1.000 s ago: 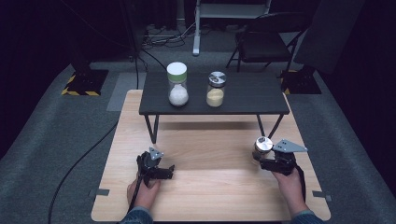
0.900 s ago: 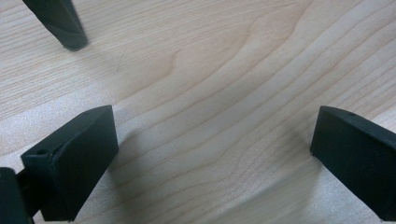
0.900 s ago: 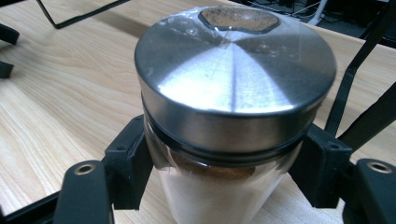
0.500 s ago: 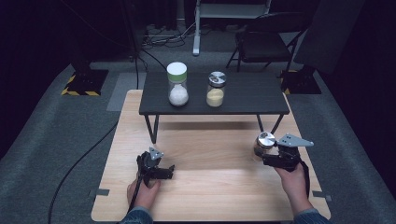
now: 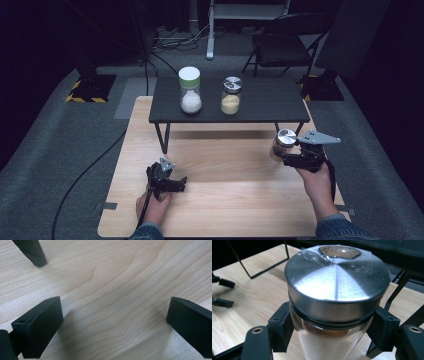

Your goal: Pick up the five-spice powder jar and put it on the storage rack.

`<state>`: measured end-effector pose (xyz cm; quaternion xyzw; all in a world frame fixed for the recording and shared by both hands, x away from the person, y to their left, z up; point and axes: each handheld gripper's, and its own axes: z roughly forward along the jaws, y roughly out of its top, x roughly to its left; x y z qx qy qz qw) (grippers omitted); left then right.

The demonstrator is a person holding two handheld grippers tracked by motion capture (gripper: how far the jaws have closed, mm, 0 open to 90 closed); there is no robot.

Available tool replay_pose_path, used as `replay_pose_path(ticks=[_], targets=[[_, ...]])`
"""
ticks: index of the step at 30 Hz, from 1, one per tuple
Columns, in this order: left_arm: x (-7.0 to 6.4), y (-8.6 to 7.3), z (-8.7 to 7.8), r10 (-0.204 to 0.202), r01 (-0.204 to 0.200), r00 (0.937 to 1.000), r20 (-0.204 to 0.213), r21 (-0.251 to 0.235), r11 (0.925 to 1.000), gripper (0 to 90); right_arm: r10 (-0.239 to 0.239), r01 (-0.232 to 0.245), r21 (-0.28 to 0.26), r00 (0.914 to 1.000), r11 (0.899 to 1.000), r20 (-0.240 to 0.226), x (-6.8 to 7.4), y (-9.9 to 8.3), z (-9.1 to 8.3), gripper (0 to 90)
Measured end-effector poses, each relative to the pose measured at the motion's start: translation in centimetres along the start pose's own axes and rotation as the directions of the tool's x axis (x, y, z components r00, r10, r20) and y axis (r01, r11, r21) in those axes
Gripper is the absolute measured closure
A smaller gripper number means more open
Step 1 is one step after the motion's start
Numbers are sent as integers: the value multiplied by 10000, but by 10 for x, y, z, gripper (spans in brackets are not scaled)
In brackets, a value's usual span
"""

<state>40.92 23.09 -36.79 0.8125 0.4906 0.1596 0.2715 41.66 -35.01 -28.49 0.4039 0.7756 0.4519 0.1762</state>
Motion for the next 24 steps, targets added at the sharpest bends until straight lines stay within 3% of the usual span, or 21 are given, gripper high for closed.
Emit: replay_pose_path(ticks=[18,24], targets=[[-1,0,0,-51,52,10000,-46,17,10000,7,154,-146,-453,9997,9989,173,-11,49,-20,302],[-1,0,0,-42,42,10000,-52,12,10000,7,-21,29,-549,9999,9985,156,-11,68,-20,302]])
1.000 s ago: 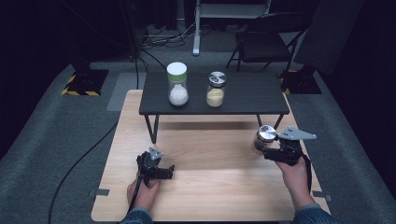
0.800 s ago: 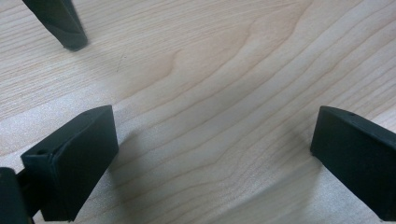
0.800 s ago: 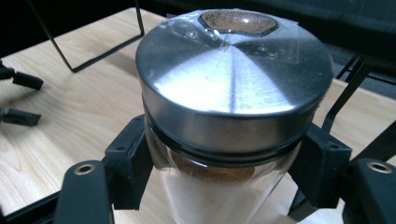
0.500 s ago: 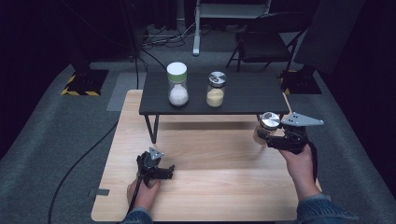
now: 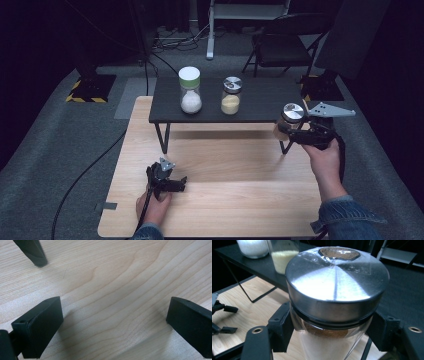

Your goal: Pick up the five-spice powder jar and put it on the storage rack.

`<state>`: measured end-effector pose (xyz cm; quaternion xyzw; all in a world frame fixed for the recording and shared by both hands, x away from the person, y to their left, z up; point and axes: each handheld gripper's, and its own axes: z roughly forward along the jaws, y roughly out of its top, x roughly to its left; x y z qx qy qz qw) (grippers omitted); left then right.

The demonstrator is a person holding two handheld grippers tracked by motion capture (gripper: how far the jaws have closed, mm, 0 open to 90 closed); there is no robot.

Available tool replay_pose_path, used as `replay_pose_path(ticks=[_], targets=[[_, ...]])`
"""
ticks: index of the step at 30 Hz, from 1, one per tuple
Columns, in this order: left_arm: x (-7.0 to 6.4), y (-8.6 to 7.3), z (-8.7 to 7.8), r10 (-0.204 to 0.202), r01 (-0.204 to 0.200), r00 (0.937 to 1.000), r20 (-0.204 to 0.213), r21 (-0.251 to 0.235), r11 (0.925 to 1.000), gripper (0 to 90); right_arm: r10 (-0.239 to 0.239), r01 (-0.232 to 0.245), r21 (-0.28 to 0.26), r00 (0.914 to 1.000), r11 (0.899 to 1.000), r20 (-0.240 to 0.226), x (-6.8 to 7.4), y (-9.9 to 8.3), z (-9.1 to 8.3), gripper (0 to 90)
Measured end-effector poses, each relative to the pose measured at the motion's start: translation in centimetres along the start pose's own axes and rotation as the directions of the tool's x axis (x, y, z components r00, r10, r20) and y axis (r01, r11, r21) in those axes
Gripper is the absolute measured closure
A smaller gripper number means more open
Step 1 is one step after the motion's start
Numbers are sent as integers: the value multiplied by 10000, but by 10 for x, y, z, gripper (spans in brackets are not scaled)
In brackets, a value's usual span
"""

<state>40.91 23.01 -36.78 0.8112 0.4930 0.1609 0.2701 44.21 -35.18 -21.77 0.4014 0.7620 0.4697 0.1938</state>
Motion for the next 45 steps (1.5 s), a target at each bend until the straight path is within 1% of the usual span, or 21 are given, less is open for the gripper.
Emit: replay_pose_path(ticks=[6,13,23,31,33,39,45], targets=[[0,0,0,-35,35,10000,-9,4,10000,7,-21,21,-68,10000,10000,-48,0,17,3,302],[0,0,0,-28,28,10000,-5,7,10000,7,-215,215,29,9997,9998,81,2,39,12,302],[0,0,0,-26,26,10000,-5,10,10000,7,-459,458,51,9987,9989,199,3,63,21,302],[0,0,0,-29,29,10000,-9,12,10000,7,-430,431,-31,9987,9991,259,1,71,30,302],[0,0,0,-30,30,10000,-8,12,10000,7,-371,372,-23,9989,9993,286,0,74,37,302],[-1,0,0,-49,49,10000,-18,8,10000,7,-334,334,4,9989,9994,326,-1,75,49,302],[-1,0,0,-30,30,10000,-18,-11,10000,7,-163,161,56,9993,9999,323,-3,72,63,302]])
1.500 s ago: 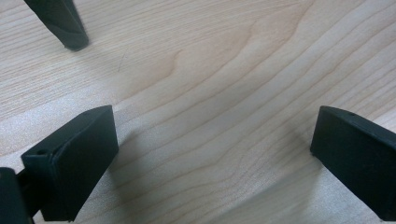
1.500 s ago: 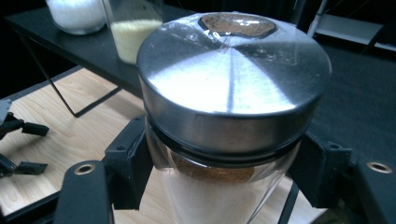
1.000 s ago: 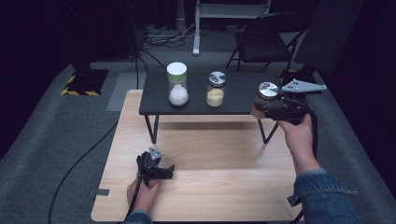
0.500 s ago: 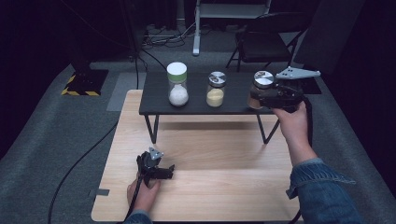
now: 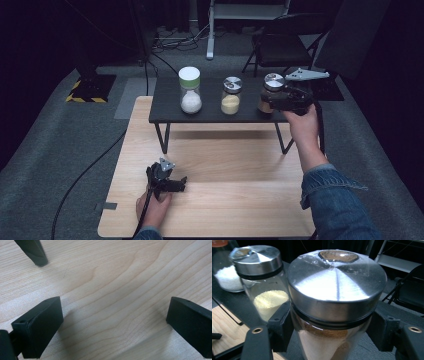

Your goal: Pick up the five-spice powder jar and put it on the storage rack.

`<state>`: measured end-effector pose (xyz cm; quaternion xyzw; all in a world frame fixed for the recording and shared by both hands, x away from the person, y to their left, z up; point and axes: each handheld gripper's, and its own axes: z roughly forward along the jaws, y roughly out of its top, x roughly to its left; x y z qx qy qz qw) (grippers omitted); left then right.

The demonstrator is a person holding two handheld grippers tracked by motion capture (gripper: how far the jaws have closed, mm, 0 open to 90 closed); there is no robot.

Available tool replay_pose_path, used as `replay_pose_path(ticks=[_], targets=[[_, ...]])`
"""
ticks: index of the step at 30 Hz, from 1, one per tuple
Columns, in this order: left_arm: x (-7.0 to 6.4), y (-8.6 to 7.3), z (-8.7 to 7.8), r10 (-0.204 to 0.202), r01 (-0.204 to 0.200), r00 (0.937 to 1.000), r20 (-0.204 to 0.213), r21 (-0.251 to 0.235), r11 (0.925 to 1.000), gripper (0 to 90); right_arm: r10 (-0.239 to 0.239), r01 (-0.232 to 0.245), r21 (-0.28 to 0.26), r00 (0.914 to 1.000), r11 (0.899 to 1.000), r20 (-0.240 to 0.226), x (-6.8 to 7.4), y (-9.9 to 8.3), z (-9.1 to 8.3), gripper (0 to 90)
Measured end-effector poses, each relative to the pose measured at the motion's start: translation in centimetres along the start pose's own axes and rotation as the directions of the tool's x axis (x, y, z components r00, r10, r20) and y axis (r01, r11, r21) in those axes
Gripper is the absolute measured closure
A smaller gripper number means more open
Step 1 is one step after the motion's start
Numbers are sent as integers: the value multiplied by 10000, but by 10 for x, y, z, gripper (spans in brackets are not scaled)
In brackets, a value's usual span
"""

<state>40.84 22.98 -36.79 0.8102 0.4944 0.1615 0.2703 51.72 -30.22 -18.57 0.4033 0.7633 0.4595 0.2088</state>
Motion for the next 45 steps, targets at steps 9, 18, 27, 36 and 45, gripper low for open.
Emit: replay_pose_path(ticks=[9,18,27,36,45], targets=[[0,0,0,0,0,10000,1,-2,10000,7,90,-91,87,9999,9999,144,-5,-6,14,302],[0,0,0,-13,13,10000,-6,6,10000,7,432,-433,-50,9991,9991,-40,-13,-16,19,292],[0,0,0,-27,27,10000,-10,16,10000,7,487,-495,-388,9985,9980,-233,-19,-23,4,134],[0,0,0,-22,22,10000,-16,13,10000,7,505,-523,-796,9984,9955,-243,-22,-38,-26,90],[0,0,0,-22,22,10000,-13,14,10000,7,378,-412,-1092,9987,9932,-331,-18,-52,-52,86]])
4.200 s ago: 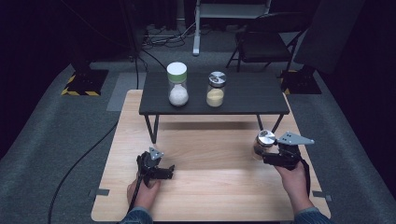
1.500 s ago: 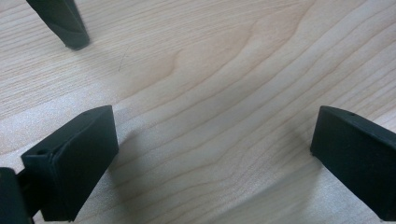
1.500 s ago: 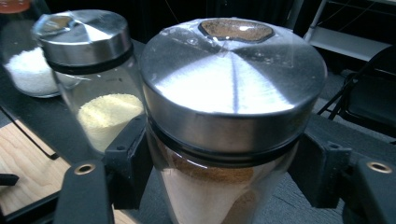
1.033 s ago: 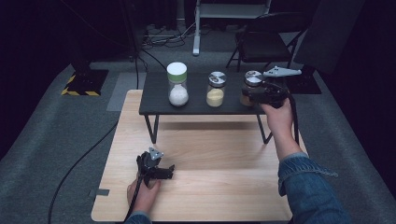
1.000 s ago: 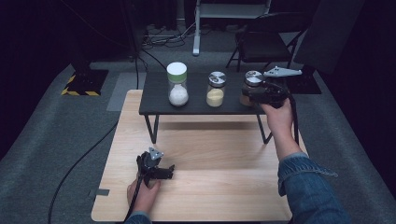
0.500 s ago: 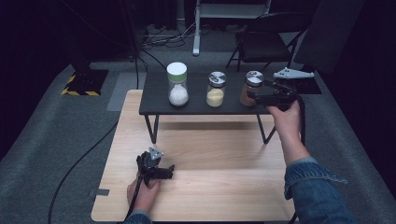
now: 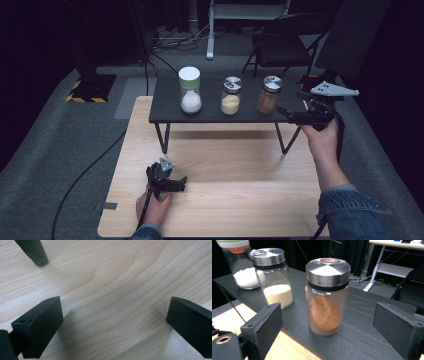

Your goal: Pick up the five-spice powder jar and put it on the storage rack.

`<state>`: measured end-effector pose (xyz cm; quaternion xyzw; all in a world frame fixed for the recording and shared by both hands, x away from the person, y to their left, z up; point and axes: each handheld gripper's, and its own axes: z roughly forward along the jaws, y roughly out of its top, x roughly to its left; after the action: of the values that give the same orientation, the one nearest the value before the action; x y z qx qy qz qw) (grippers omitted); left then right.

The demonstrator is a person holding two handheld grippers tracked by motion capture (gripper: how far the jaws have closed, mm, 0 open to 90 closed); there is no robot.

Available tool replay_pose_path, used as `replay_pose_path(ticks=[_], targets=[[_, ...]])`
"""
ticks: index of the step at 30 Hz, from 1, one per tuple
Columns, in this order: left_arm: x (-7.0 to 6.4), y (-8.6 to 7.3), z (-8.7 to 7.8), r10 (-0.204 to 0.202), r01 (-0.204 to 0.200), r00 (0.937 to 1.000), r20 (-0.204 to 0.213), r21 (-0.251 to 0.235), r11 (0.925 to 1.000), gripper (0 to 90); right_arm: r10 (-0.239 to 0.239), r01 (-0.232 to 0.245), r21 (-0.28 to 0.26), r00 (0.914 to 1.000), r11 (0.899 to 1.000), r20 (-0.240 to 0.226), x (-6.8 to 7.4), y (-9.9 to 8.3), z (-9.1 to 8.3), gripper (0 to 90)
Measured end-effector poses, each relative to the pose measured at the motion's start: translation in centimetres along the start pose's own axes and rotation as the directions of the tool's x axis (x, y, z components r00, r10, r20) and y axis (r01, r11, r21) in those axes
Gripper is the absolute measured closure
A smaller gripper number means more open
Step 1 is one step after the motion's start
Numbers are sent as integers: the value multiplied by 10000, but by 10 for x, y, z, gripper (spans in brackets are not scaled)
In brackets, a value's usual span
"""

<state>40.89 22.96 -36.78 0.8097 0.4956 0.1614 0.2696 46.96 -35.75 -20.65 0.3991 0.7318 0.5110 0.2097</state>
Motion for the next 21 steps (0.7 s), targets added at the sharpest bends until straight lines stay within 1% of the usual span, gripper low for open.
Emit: replay_pose_path(ticks=[4,9,11,13,18,21], targets=[[0,0,0,4,-4,10000,4,2,10000,7,103,-105,-215,9999,9997,-92,-1,-8,-13,86],[0,0,0,1,-1,10000,8,7,10000,7,85,-89,-325,9999,9994,-113,-1,-16,-27,85],[0,0,0,1,-1,10000,8,4,10000,7,123,-133,-397,9996,9991,-244,-3,-19,-33,85],[0,0,0,0,0,10000,7,4,10000,7,177,-192,-409,9992,9990,-350,-4,-22,-39,85],[0,0,0,2,-2,10000,11,7,10000,7,131,-147,-469,9993,9988,-354,-4,-32,-54,83],[0,0,0,4,-4,10000,17,8,10000,7,177,-200,-482,9987,9986,-470,-5,-38,-61,79]])
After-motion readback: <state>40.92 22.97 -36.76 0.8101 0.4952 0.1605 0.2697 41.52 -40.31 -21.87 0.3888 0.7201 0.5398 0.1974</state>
